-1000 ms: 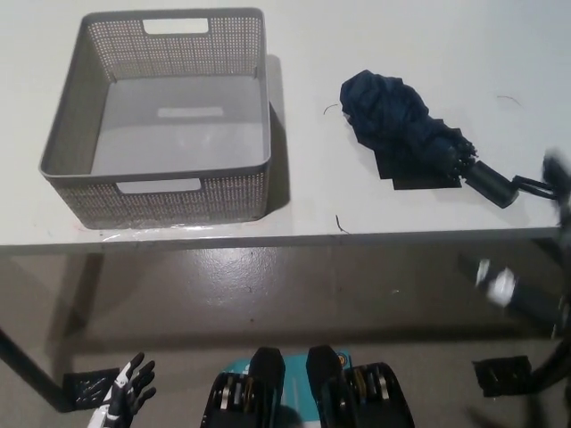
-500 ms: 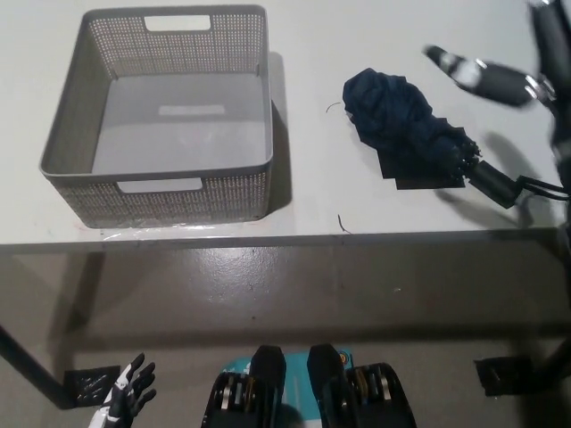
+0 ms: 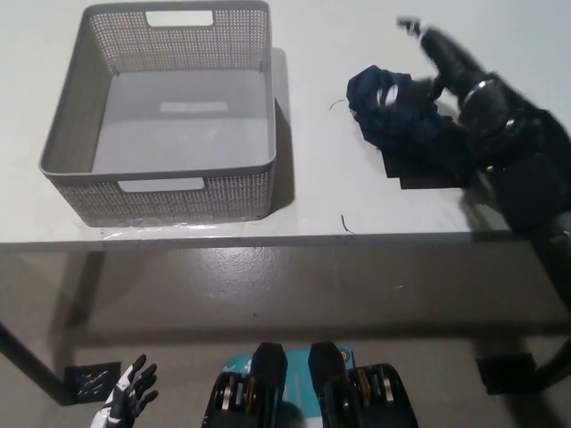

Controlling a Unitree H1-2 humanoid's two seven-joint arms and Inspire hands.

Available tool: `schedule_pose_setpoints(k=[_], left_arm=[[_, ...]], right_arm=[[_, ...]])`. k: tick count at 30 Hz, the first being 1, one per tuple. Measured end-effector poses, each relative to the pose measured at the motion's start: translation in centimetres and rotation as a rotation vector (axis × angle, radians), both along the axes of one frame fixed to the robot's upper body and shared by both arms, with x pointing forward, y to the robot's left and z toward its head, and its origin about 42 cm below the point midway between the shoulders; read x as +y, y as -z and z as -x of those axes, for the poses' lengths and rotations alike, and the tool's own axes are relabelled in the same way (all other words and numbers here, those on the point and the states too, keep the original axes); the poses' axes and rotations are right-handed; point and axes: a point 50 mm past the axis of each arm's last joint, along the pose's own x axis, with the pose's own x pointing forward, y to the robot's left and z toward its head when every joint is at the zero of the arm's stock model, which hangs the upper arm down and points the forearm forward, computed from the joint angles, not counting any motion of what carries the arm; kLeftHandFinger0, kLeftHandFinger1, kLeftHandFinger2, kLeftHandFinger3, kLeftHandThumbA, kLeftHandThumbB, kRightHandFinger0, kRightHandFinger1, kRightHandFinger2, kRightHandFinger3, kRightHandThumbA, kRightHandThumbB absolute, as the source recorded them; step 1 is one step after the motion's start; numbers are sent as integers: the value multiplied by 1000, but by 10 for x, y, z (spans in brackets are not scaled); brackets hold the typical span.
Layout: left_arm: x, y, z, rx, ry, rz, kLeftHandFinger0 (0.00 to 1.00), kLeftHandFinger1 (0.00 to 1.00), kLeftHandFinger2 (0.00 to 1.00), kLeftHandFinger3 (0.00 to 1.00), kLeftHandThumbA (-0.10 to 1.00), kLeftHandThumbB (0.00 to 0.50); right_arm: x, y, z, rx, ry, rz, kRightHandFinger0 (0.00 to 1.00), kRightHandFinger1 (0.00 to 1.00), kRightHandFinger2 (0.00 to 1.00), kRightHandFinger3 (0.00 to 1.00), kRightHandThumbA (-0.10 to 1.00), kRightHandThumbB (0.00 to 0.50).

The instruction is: Use the right hand to pick up a umbrella on the right side and place it into a container on the lft side

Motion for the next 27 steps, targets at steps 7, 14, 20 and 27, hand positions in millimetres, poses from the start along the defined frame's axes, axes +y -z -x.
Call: schedule_pose_setpoints(k=[7, 14, 20, 27], left_arm=[[-1, -8, -1, -40, 15, -3, 1000, 1000, 1000, 1000, 1000, 68], [-2, -9, 0, -53, 25, -4, 1000, 1000, 1000, 1000, 1000, 64], [-2, -10, 0, -57, 29, -3, 1000, 1000, 1000, 1000, 1000, 67], [-1, -11, -3, -68, 33, -5, 1000, 1000, 1000, 1000, 1000, 54]], right_arm=[[-2, 14, -14, 117, 73, 221, 1000, 1000, 1000, 1000, 857, 425], [-18, 24, -14, 167, 118, 327, 1000, 1000, 1000, 1000, 869, 439], [-32, 41, -10, 221, 149, 382, 1000, 1000, 1000, 1000, 829, 442], [-41, 62, -4, 269, 155, 369, 1000, 1000, 1000, 1000, 744, 451]])
